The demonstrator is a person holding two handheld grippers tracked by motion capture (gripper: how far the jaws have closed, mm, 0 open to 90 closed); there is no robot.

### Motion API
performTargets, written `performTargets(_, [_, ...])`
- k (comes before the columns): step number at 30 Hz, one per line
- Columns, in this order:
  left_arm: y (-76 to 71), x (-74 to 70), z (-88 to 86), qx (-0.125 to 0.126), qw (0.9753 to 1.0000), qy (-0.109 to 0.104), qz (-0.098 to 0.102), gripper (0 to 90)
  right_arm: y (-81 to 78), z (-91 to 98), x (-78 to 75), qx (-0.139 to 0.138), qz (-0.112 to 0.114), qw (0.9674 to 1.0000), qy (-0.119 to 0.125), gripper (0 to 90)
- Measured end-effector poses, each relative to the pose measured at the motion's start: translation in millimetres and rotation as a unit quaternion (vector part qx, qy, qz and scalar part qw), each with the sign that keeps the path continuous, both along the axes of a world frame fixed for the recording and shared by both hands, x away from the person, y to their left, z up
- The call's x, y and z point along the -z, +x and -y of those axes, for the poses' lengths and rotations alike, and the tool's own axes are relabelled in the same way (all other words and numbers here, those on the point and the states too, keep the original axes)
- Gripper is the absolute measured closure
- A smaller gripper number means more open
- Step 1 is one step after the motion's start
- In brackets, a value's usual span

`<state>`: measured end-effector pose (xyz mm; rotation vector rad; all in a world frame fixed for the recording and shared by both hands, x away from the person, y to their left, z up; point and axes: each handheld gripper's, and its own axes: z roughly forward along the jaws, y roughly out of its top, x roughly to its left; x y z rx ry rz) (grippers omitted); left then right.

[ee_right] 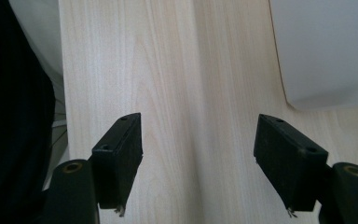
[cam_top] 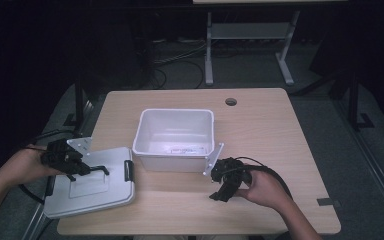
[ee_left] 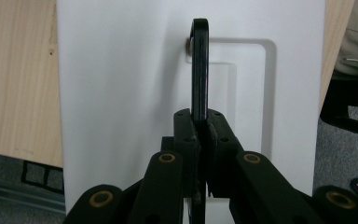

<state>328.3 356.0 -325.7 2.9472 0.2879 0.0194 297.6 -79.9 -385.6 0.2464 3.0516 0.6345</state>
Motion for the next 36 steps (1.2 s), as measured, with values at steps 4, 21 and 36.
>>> performTargets(4, [-1.6, -4.6, -3.0, -0.001, 1.0000, 0.003, -0.001, 84.6, -0.2, -0.3, 0.1, 0.000, 0.000, 1.0000, 0.000, 31.9])
performTargets(21, [-3.9, -32.9, -13.7, -0.011, 0.9999, 0.001, 0.009, 84.5, -1.2, -3.4, 7.7, -0.004, -0.001, 1.0000, -0.004, 30.8])
performTargets(36, [-2.6, -65.6, -11.9, -0.010, 0.9998, 0.000, 0.015, 84.6, -4.4, -5.4, 14.4, -0.006, -0.006, 0.9999, -0.009, 28.6])
